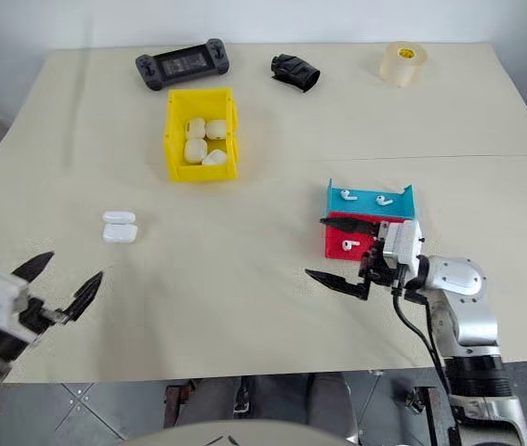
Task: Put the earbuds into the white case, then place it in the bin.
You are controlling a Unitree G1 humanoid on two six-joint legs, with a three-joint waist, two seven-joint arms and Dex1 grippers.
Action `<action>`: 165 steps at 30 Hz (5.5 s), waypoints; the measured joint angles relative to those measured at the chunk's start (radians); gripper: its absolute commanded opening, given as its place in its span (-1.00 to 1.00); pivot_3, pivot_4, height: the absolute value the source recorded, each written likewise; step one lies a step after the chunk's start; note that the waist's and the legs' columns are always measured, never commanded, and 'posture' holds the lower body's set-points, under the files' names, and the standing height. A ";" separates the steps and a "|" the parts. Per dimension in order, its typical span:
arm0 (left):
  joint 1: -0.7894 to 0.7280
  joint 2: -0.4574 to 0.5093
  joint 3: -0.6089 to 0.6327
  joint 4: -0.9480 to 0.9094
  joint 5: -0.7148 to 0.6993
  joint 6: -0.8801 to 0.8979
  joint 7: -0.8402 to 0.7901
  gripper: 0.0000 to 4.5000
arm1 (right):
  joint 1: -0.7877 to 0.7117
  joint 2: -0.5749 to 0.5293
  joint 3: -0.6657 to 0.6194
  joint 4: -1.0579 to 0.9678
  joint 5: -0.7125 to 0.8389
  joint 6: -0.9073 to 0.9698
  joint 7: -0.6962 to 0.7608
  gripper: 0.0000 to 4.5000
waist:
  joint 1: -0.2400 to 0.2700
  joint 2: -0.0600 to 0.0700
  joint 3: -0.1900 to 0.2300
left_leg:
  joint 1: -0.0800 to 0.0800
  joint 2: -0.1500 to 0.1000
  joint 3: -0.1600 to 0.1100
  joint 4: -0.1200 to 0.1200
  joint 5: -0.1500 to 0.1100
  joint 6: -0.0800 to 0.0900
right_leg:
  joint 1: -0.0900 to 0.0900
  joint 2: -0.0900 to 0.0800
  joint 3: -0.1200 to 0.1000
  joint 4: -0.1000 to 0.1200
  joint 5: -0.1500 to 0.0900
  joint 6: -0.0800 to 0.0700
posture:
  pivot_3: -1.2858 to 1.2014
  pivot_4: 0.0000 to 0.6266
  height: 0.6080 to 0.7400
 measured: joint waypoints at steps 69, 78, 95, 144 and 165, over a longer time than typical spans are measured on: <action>-0.812 0.241 -0.314 0.098 -0.049 1.105 0.244 0.23 | 0.145 0.011 0.075 -0.227 -0.017 0.045 -0.174 1.00 | -0.002 -0.002 0.000 | 0.002 0.008 0.001 0.001 0.001 -0.011 | -0.006 0.010 0.003 0.013 -0.003 -0.009 | 0.03 -0.52 1.00; -0.591 0.198 -0.278 0.050 -0.113 0.395 -0.222 0.23 | 0.145 -0.122 -0.091 -0.197 -0.002 0.052 -0.171 1.00 | 0.018 -0.001 0.000 | 0.000 0.007 0.002 0.001 0.000 -0.009 | -0.003 0.007 0.001 0.005 -0.003 -0.009 | 0.03 -0.52 1.00; -0.802 -0.247 -0.620 0.314 -0.248 -0.090 -0.734 0.23 | 0.500 -0.375 -0.479 -0.028 0.012 0.069 -0.020 1.00 | 0.015 0.000 0.000 | 0.003 0.008 0.017 0.004 0.000 -0.004 | -0.002 0.008 0.002 0.006 -0.002 -0.008 | 0.03 -0.52 1.00; -0.705 -0.271 -0.750 0.370 -0.218 -0.317 -0.811 0.23 | -0.488 -0.447 0.471 0.094 -0.553 0.485 0.087 0.64 | 0.010 0.002 0.000 | -0.006 0.008 0.003 0.014 -0.002 -0.002 | -0.003 0.008 -0.002 0.003 -0.001 -0.007 | 0.03 -0.52 1.00; -0.685 -0.259 -0.750 0.343 -0.219 -0.304 -0.791 0.23 | -0.554 -0.400 0.471 0.165 -0.614 0.396 0.165 0.18 | 0.011 0.002 0.000 | -0.007 0.008 0.003 0.015 -0.002 -0.002 | -0.004 0.008 -0.002 0.003 -0.001 -0.007 | 0.03 -0.52 1.00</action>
